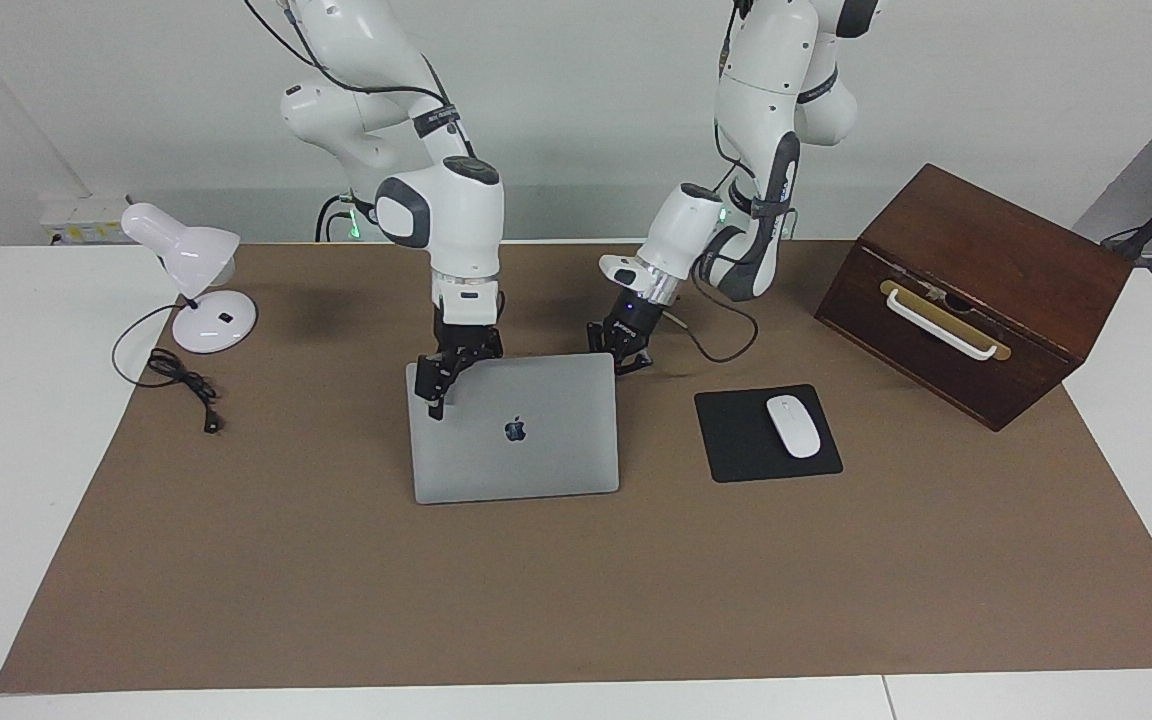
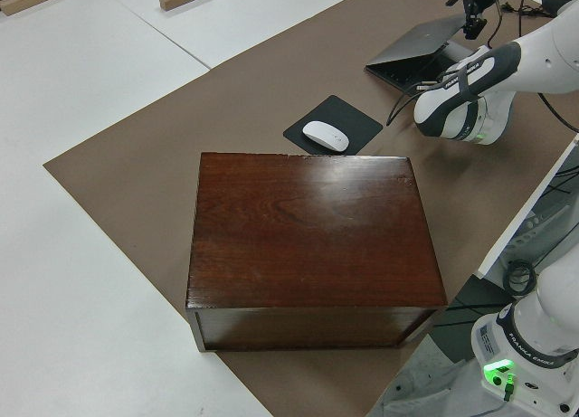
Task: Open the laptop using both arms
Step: 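Lift the laptop lid upward with the right gripper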
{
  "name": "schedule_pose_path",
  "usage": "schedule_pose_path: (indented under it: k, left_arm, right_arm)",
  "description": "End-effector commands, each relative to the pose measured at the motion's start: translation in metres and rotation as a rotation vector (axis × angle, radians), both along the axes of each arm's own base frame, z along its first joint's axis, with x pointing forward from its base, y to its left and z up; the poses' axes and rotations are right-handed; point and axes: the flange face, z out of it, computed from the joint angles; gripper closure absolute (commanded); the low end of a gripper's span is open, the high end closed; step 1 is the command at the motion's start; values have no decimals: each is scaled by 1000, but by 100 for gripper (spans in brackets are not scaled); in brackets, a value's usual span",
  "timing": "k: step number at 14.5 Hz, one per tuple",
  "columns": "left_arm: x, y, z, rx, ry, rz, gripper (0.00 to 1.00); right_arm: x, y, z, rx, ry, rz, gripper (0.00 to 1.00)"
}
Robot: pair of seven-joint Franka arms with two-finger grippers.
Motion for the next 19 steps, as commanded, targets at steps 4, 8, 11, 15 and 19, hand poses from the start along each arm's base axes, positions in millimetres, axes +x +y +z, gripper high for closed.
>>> schedule_pose_path:
  k: [4, 8, 11, 15, 19]
  left_arm:
    - [8, 0, -20, 13, 20, 6, 100]
    - [9, 0, -20, 13, 19, 6, 100]
    - [9, 0, -20, 13, 19, 6, 100]
    - [8, 0, -21, 13, 20, 6, 100]
    - [9, 0, -20, 13, 19, 6, 100]
  right_arm:
    - [42, -20, -7, -20, -12, -17, 0]
    - [55, -28, -2, -27, -22, -13, 0]
    - [61, -30, 1, -29, -26, -16, 0]
    - [79, -30, 18, -7, -9, -35, 0]
    - [99, -38, 30, 14, 14, -38, 0]
